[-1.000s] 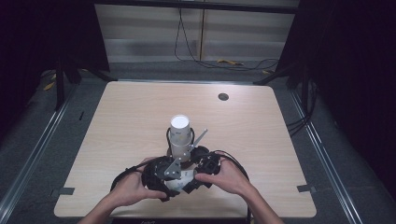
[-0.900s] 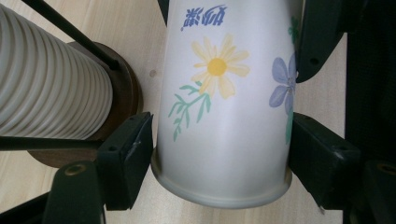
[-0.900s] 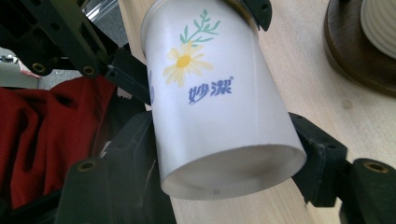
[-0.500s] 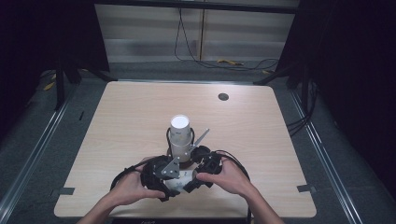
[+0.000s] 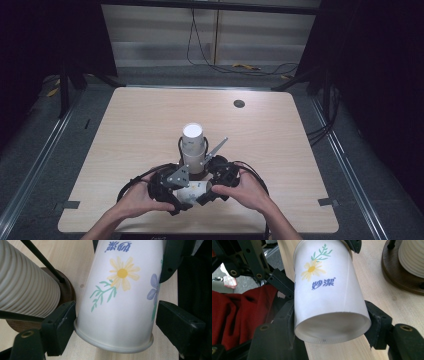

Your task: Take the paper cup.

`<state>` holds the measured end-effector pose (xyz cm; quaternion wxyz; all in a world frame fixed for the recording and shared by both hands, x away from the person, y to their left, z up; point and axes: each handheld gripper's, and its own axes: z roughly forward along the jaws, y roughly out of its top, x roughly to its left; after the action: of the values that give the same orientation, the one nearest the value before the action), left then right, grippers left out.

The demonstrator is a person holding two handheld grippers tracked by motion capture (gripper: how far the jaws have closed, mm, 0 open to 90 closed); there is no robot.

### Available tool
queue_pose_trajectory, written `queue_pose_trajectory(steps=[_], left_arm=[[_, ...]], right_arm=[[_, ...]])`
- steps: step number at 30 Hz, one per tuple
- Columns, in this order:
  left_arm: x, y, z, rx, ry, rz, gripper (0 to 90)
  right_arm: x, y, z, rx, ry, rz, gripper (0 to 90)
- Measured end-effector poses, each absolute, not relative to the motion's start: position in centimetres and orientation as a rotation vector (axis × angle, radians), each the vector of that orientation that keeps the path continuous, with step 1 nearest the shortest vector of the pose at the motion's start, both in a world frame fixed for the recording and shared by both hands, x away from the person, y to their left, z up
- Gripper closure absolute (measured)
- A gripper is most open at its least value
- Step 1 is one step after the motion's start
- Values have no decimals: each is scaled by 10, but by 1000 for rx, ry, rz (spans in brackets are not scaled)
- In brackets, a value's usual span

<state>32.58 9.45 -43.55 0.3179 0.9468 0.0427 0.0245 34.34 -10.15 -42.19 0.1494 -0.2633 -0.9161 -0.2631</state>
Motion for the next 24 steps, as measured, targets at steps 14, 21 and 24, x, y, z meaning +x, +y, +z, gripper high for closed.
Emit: queue_pose_trajectory(steps=[14,21,24], left_arm=[[331,110,-428,2411,203,83,183],[334,117,-423,2347,243,75,183],[335,119,-422,2320,250,65,183]], right_arm=[[340,-118,-422,-834,-2627,-844,358],[341,-120,-426,-856,-2633,-887,358],[340,-121,-425,-859,-2629,-903,358]])
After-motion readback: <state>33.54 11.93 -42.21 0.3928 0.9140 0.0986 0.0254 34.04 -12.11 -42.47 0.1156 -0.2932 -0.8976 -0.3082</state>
